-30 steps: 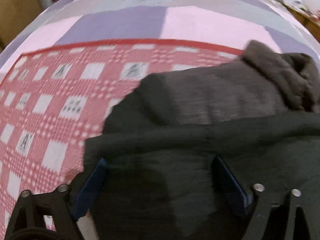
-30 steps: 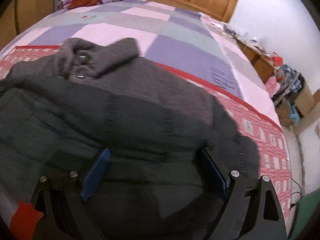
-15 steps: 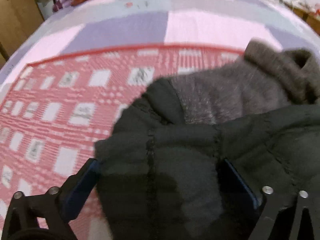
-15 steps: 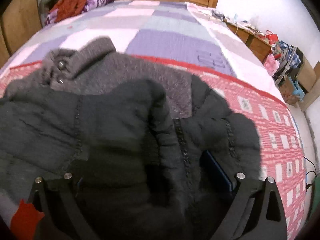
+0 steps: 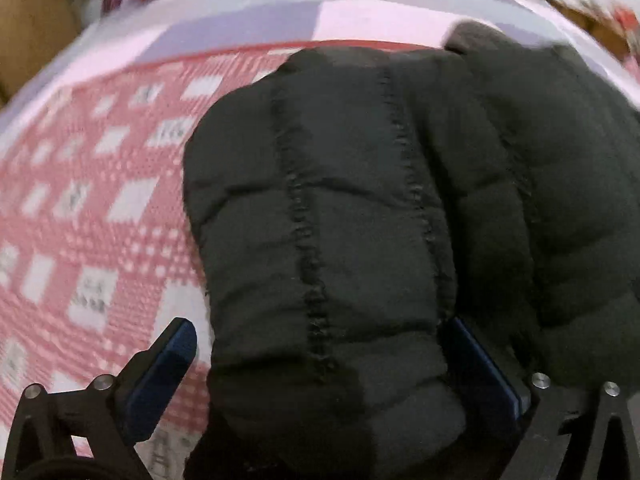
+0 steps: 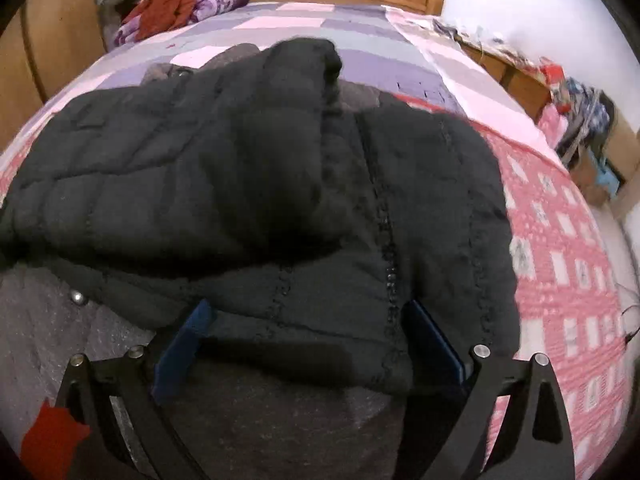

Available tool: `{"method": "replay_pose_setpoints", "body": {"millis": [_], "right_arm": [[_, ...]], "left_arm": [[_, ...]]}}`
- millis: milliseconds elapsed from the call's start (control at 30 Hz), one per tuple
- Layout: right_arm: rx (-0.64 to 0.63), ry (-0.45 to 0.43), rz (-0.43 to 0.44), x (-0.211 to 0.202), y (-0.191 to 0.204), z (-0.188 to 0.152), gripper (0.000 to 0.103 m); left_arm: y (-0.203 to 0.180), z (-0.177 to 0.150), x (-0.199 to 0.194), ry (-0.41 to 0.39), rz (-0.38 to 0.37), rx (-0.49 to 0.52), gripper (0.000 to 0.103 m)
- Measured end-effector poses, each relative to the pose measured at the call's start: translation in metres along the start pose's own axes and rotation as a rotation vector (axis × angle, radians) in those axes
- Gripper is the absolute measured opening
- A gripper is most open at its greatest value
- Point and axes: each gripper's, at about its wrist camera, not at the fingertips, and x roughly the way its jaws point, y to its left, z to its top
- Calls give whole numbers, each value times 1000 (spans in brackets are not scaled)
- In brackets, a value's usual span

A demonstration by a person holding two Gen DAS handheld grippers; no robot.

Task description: Fold large clothes

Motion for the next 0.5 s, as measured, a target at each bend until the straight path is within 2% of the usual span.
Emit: {"method": "replay_pose_setpoints", "body": {"millis": [67, 167, 300, 433, 500], "right_arm": [[-59, -13, -31, -10, 11, 3, 98], [-67, -60, -21, -38, 15, -5, 98], [-45, -90, -11, -89, 16, -43, 98], [-86, -52, -7, -127, 27, -99, 98], [-121, 27, 9, -129, 33, -136, 98]], "left_arm": [[-4, 1, -14, -31, 24, 22, 102], [-14, -9, -51, -99, 38, 85, 101], [-26, -51, -102, -146, 14, 160, 101], [-29, -111, -129, -97, -1, 167, 101], [-33, -138, -125, -40, 36, 204, 101]]}}
